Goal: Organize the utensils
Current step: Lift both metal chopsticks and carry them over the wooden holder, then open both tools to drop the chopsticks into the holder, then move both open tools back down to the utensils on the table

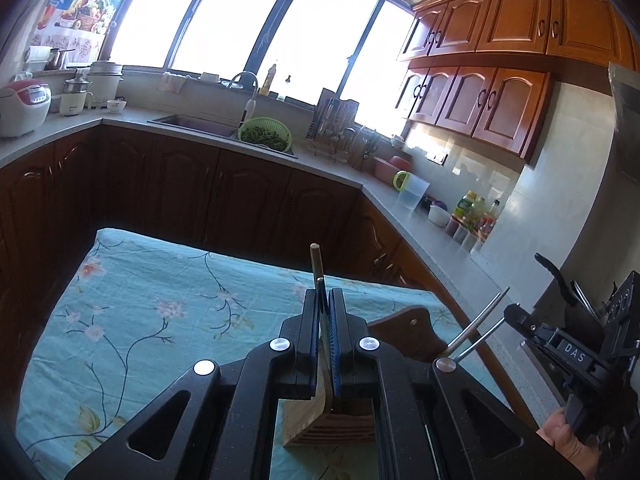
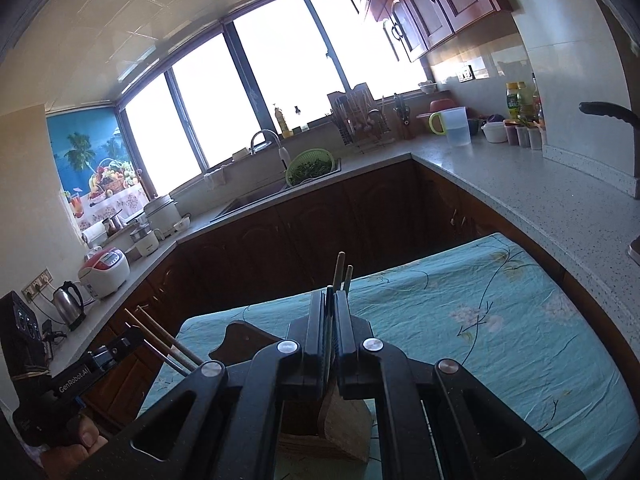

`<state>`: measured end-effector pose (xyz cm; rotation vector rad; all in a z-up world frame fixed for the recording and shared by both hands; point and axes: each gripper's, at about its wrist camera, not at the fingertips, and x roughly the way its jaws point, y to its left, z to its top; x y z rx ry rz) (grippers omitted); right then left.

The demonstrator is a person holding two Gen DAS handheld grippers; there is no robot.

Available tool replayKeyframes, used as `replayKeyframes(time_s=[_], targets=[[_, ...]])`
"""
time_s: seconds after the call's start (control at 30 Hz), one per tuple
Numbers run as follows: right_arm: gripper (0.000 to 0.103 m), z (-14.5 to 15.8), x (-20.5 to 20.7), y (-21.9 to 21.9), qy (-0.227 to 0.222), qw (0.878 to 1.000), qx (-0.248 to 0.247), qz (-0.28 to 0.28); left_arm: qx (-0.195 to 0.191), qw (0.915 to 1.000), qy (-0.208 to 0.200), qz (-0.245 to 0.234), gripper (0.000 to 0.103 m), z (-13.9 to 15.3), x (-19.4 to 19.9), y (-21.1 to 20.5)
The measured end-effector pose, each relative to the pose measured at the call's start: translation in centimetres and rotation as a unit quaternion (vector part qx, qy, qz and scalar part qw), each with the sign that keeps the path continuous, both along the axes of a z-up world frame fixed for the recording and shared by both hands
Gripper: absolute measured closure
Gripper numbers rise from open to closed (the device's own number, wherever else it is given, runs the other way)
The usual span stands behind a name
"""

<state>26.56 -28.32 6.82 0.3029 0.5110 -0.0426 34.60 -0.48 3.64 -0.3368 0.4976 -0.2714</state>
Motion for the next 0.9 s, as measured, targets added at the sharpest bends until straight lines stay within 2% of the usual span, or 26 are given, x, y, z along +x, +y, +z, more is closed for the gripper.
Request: replayKeyframes(time_s=[0.33, 0.43, 0.47, 0.5, 0.53, 0.57, 0.6, 0.63, 0.7, 0.77, 0.8, 0.83, 0.9], targets=[[0.098, -0.1, 0.4, 0.1, 0.005, 1.0, 0.0, -0.004, 0.008, 1.0, -0.001, 0.002, 0.099, 1.2, 0.4, 0.3], [0.094, 0.0, 0.6, 0.3, 0.011, 1.0, -0.005, -0.003, 0.007, 1.0, 0.001, 0.001, 0.099, 1.3, 0.2, 0.3], [0.092, 0.0, 0.5, 0.4, 0.01, 1.0, -0.005, 0.0, 0.005, 1.0, 0.001, 0.001, 0.098, 1.2, -0.1, 0.4], [0.089, 0.0, 0.4, 0.4, 0.01, 1.0, -0.004, 0.0, 0.002, 1.0, 0.0, 0.0, 0.09, 1.0, -0.7, 0.7], [0.079, 0.1, 0.2, 0.4, 0.008, 1.0, -0.003, 0.001, 0.0, 1.0, -0.002, -0.001, 0.076, 1.1, -1.0, 0.8], [0.063, 0.3, -0.1, 0.4, 0.003, 1.0, -0.001, 0.002, -0.002, 1.0, -0.006, 0.004, 0.068, 1.3, -1.4, 1.0], [0.055, 0.6, -0.5, 0.3, -0.004, 1.0, 0.002, 0.001, -0.002, 0.9999, -0.011, 0.007, 0.053, 1.5, -1.9, 1.3], [0.047, 0.9, -1.0, 0.3, -0.011, 1.0, 0.003, -0.001, -0.002, 0.9998, -0.019, 0.011, 0.049, 1.6, -2.5, 1.5], [0.042, 1.6, -2.1, 0.2, -0.023, 1.0, 0.006, -0.004, -0.005, 0.9996, -0.024, 0.013, 0.048, 1.9, -3.6, 2.0], [0.017, 2.0, -3.3, 0.2, -0.032, 0.999, 0.013, 0.0, -0.012, 0.9995, -0.023, 0.015, 0.037, 2.1, -5.0, 2.5], [0.012, 2.2, -4.0, 0.3, -0.037, 0.999, 0.015, 0.001, -0.011, 0.9994, -0.025, 0.021, 0.028, 2.1, -5.8, 2.8], [0.007, 2.3, -4.9, 0.4, -0.042, 0.999, 0.015, 0.001, -0.01, 0.9992, -0.029, 0.025, 0.024, 2.0, -6.9, 3.1], [0.006, 2.2, -6.7, 0.6, -0.049, 0.999, 0.014, 0.002, -0.001, 0.9991, -0.03, 0.029, 0.02, 1.6, -9.0, 3.3]])
